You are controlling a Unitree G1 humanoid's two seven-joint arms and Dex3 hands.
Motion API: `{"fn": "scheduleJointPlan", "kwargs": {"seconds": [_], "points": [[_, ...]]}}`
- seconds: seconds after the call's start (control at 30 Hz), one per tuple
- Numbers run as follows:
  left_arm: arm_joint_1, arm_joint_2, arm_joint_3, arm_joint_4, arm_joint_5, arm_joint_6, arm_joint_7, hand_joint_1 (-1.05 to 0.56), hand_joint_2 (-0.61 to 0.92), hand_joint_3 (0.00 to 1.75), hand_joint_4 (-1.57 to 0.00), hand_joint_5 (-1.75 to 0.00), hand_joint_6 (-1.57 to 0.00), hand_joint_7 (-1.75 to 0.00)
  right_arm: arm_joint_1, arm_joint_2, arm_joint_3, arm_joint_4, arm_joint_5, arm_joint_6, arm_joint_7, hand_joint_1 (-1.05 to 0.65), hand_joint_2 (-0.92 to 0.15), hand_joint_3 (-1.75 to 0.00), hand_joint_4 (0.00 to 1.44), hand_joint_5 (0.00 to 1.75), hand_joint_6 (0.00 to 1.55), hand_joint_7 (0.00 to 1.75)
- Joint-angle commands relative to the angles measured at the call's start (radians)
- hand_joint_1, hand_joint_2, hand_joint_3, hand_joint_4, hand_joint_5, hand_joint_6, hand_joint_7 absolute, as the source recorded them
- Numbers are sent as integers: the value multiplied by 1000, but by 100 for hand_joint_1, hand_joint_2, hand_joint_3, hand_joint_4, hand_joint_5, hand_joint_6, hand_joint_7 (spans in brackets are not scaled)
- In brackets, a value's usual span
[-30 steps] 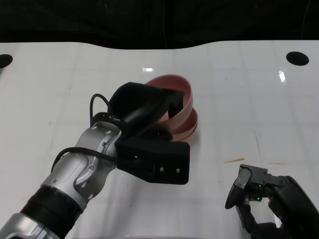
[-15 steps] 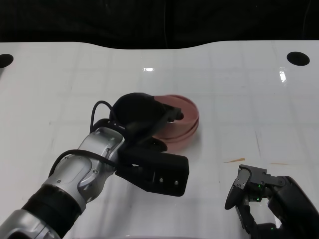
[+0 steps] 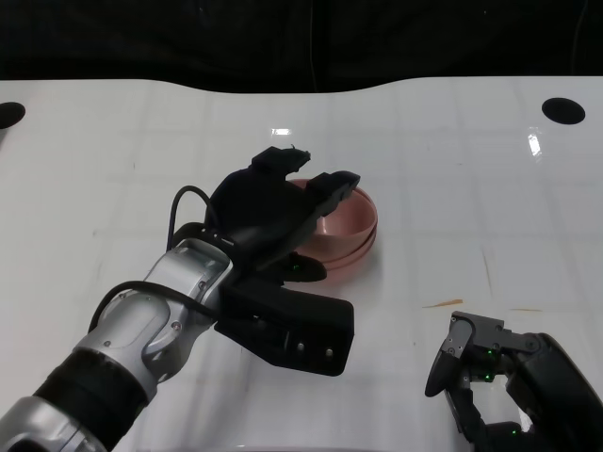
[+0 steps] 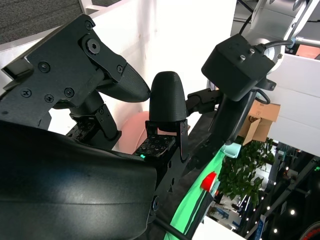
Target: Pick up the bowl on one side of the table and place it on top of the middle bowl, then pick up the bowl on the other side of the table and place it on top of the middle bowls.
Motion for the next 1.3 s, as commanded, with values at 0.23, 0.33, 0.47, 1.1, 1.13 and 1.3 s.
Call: {"fn": "scheduleJointPlan", "kwargs": {"seconds": [0.23,0.33,0.47,1.1,1.13,1.3], "points": [[150,78,93,-229,-55,-27,15,-70,92,32,0,-22,-18,0,2,-5,-7,-6,-1,0,-2,-21,-38,-139,92,175,76,158],[228,100,144,-314,-99,-60,33,-68,92,29,0,-27,-19,-1,3,-7,-5,-6,-8,5,-2,-19,-37,-141,91,175,76,158],[332,131,216,-403,-171,-133,51,-62,92,29,0,-35,-22,-2,6,-1,0,-12,2,21,3,-19,-36,-141,90,175,77,158],[708,66,453,-275,-448,-756,395,-25,92,20,-65,-96,-89,-30,14,-10,-9,-33,28,55,21,-20,-36,-140,90,175,75,159],[724,48,450,-267,-501,-771,375,-24,92,20,-69,-97,-92,-32,14,-11,-10,-33,32,56,24,-20,-36,-140,89,175,75,158],[803,-6,427,-278,-735,-771,238,-10,73,73,-81,-136,-95,-89,17,-13,-17,-34,39,64,30,-21,-37,-139,89,175,75,158]]}}
